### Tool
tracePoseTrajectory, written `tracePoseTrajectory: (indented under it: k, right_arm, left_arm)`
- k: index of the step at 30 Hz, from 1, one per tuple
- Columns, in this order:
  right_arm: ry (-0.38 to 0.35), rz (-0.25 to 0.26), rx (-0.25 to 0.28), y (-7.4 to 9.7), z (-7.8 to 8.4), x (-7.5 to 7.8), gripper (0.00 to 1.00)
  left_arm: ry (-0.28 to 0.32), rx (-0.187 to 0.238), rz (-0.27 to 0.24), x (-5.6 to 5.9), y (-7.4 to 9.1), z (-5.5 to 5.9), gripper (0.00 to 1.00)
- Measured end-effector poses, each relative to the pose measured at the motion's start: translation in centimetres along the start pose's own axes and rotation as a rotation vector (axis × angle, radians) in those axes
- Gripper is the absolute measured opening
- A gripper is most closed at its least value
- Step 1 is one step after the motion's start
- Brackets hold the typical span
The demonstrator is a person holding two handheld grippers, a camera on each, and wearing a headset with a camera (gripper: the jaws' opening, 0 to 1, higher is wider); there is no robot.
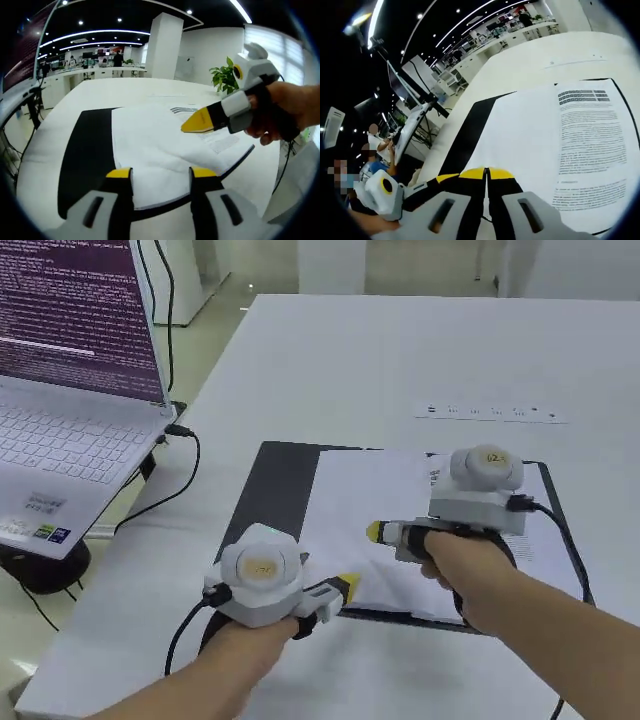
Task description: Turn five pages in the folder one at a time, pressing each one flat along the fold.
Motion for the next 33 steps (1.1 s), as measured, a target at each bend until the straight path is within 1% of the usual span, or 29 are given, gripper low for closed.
tracePoseTrajectory:
  k: [3,4,7,8,10,11,12,13,15,18,19,21,23,27,31,33]
  right_arm:
    - [-0.022,0.013,0.05,1.0,-0.2,1.4,0.0]
    - [-0.024,0.017,0.059,1.2,-0.2,1.8,0.0]
    - [-0.045,0.026,0.091,1.7,-0.2,3.0,0.0]
    - [-0.047,0.029,0.109,1.9,-0.3,3.4,0.0]
    - [-0.053,0.028,0.143,2.0,-0.4,4.1,0.0]
    - [-0.049,0.031,0.15,2.1,-0.4,4.4,0.0]
    - [-0.045,0.032,0.163,2.2,-0.5,4.6,0.0]
    - [-0.032,0.033,0.188,2.3,-0.6,4.8,0.0]
    - [-0.012,0.029,0.218,2.2,-0.7,5.2,0.0]
    - [-0.009,0.021,0.235,2.0,-0.6,5.7,0.0]
    - [0.005,0.023,0.242,1.8,-0.6,6.0,0.0]
    - [0.041,0.029,0.253,1.6,-0.6,6.5,0.0]
    - [0.049,0.035,0.245,1.4,-0.4,7.0,0.0]
    - [0.082,0.046,0.25,1.0,-0.5,7.9,0.0]
    - [0.095,0.045,0.254,0.4,-0.7,8.6,0.0]
    - [0.103,0.038,0.242,-0.1,-0.7,8.8,0.0]
  left_arm:
    - [0.006,0.001,-0.02,-0.1,-0.5,0.2,0.41]
    - [0.01,-0.008,-0.032,-0.2,-0.7,0.4,0.4]
    - [0.006,-0.014,-0.06,-0.4,-0.8,1.0,0.39]
    - [0.003,-0.013,-0.067,-0.5,-0.7,1.2,0.39]
    - [-0.009,-0.029,-0.093,-0.9,-0.7,1.8,0.38]
    - [-0.003,-0.026,-0.094,-1.0,-0.6,2.1,0.37]
    - [-0.01,-0.007,-0.097,-1.0,-0.5,2.1,0.36]
    - [-0.019,-0.003,-0.107,-1.1,-0.4,2.2,0.35]
    - [-0.034,0.009,-0.11,-1.1,-0.4,2.3,0.34]
    - [-0.058,0.014,-0.117,-1.1,-0.4,2.4,0.34]
    - [-0.066,0.018,-0.117,-1.1,-0.4,2.4,0.34]
    - [-0.06,0.028,-0.116,-1.2,-0.4,2.4,0.34]
    - [-0.061,0.036,-0.116,-1.2,-0.3,2.5,0.34]
    - [-0.057,0.054,-0.113,-1.2,-0.4,2.5,0.34]
    - [-0.054,0.065,-0.11,-1.3,-0.4,2.5,0.34]
    - [-0.051,0.071,-0.109,-1.3,-0.4,2.5,0.34]
Point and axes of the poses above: the centre of the closed fingertips' face, and the gripper's own axes: y roughly backward along the fingers, x roughly to its right, z roughly out of its underside, the point moved 4 cm from there along y, roughly backward along the fingers, and after that the axes turned 11 degrees about y, right-handed, at the moved point
